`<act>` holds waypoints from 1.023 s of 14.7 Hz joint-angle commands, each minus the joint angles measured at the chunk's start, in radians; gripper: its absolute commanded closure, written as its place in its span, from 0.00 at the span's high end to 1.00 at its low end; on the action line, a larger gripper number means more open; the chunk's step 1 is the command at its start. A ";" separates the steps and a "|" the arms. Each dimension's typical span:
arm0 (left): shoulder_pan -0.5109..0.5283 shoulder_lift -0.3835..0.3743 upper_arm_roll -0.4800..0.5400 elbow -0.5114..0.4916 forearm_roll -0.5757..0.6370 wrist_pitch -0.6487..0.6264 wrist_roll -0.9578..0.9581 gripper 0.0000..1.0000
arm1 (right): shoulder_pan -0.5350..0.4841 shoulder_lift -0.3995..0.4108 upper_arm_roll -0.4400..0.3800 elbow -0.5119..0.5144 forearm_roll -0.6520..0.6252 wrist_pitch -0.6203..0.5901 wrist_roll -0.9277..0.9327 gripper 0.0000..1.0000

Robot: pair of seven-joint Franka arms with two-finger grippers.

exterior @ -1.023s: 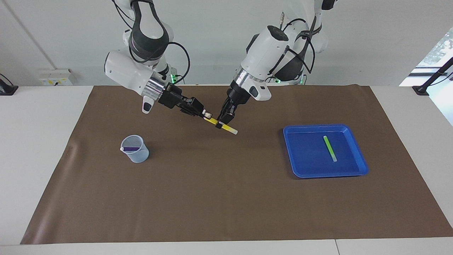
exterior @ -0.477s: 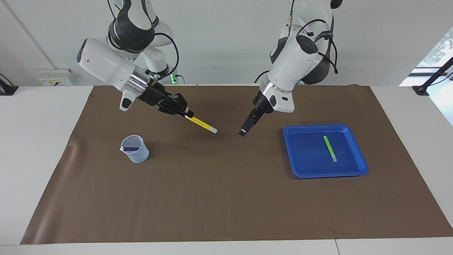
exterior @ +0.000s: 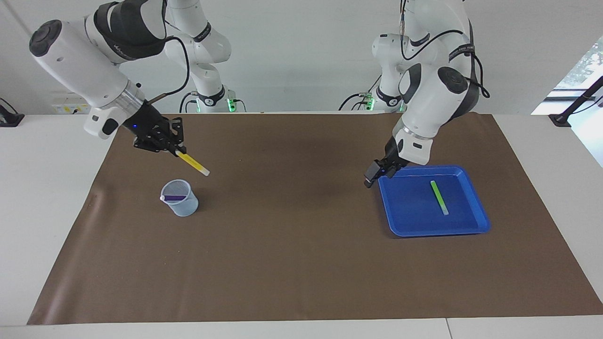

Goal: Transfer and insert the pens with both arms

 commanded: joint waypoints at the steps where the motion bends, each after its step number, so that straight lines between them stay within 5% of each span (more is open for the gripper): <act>1: 0.075 -0.032 -0.009 -0.106 0.036 0.054 0.230 1.00 | 0.023 0.009 0.018 -0.037 -0.196 0.059 -0.126 0.00; 5: 0.175 -0.021 -0.009 -0.200 0.113 0.160 0.471 1.00 | 0.014 -0.046 0.017 -0.203 -0.205 0.191 -0.129 0.00; 12: 0.293 0.078 -0.009 -0.229 0.208 0.261 0.727 1.00 | 0.014 -0.072 0.017 -0.330 -0.205 0.314 -0.124 0.00; 13: 0.297 0.089 -0.009 -0.238 0.209 0.284 0.740 1.00 | 0.014 -0.072 0.017 -0.329 -0.205 0.316 -0.126 0.16; 14: 0.301 0.097 -0.009 -0.250 0.209 0.308 0.746 0.99 | 0.014 -0.072 0.017 -0.327 -0.205 0.316 -0.124 0.63; 15: 0.301 0.100 -0.009 -0.264 0.209 0.327 0.755 0.93 | 0.014 -0.069 0.017 -0.321 -0.205 0.317 -0.121 0.94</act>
